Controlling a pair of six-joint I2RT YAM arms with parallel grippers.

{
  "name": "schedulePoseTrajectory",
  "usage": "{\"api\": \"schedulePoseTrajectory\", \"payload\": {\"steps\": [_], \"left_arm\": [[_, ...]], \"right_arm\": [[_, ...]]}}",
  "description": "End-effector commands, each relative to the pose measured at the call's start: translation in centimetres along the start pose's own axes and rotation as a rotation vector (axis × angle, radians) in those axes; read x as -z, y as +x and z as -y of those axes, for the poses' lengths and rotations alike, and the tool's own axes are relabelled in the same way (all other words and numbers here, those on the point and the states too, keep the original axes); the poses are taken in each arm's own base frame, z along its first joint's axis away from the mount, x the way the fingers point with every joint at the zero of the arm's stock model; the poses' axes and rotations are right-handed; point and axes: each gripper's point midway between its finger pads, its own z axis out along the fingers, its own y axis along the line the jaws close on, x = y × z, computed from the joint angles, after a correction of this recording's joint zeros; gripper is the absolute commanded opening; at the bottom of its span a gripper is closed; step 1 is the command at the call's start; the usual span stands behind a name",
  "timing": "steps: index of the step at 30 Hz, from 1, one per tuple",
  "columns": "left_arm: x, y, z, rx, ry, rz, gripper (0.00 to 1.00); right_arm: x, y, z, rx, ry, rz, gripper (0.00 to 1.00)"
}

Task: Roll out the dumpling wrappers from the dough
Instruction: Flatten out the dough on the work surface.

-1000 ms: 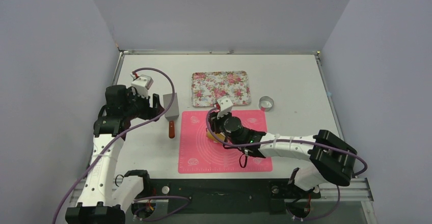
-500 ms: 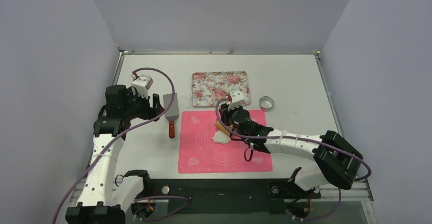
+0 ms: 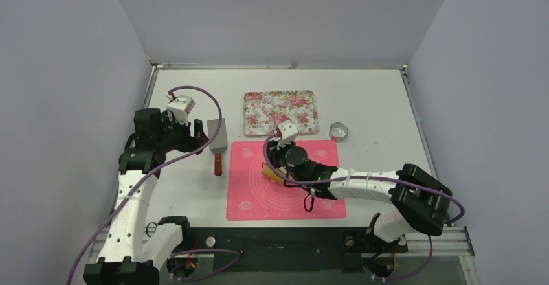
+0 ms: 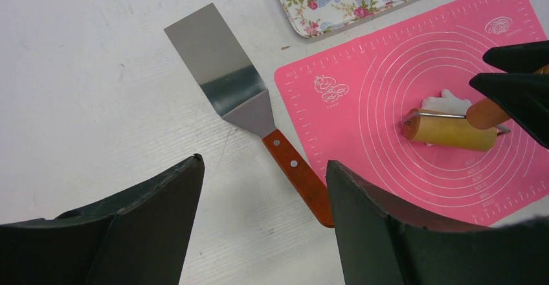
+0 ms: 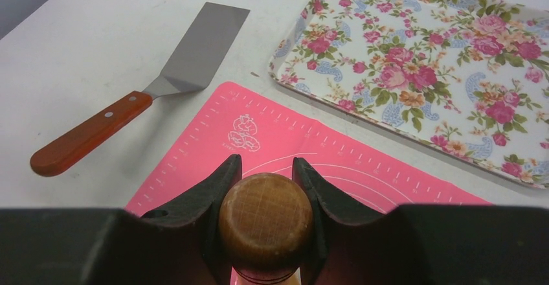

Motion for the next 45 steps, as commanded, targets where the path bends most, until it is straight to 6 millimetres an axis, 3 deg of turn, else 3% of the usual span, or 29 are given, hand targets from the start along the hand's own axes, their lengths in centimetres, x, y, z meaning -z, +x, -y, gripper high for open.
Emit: {"api": "schedulePoseTrajectory", "payload": {"steps": [1, 4, 7, 16, 19, 26, 30, 36, 39, 45], "left_arm": [[0.4, -2.1, 0.0, -0.031, 0.003, 0.063, 0.68], [0.4, -2.2, 0.0, -0.032, 0.004, 0.065, 0.68], [0.4, -2.2, 0.0, -0.032, 0.005, 0.065, 0.68], [0.4, -2.0, -0.1, -0.029, 0.000, 0.061, 0.68], [0.5, -2.2, -0.1, -0.032, 0.000, 0.064, 0.68], [0.5, -2.1, 0.0, -0.032, 0.003, 0.065, 0.68], [0.5, -2.1, -0.1, -0.033, 0.002, 0.065, 0.68], [0.5, -2.1, -0.1, -0.031, 0.001, 0.065, 0.68], [0.5, -2.2, -0.1, -0.031, 0.001, 0.066, 0.68], [0.5, -2.1, -0.1, -0.028, 0.000, 0.066, 0.68]], "right_arm": [[0.2, 1.4, 3.7, -0.027, 0.071, -0.036, 0.00], [0.3, 1.1, 5.8, -0.021, 0.120, -0.032, 0.00], [0.3, 1.7, 6.1, -0.013, 0.126, -0.048, 0.00], [-0.1, 3.4, 0.9, -0.044, 0.021, -0.070, 0.00], [-0.1, 4.1, 0.6, -0.055, 0.014, -0.080, 0.00], [0.3, 3.6, 2.1, -0.051, 0.042, -0.074, 0.00], [0.2, 3.2, 5.2, -0.044, 0.115, -0.068, 0.00], [0.5, 1.6, 7.6, -0.013, 0.175, -0.047, 0.00], [0.4, 1.8, 7.2, -0.023, 0.153, -0.052, 0.00], [-0.1, 3.4, 3.5, -0.032, 0.084, -0.077, 0.00]]}}
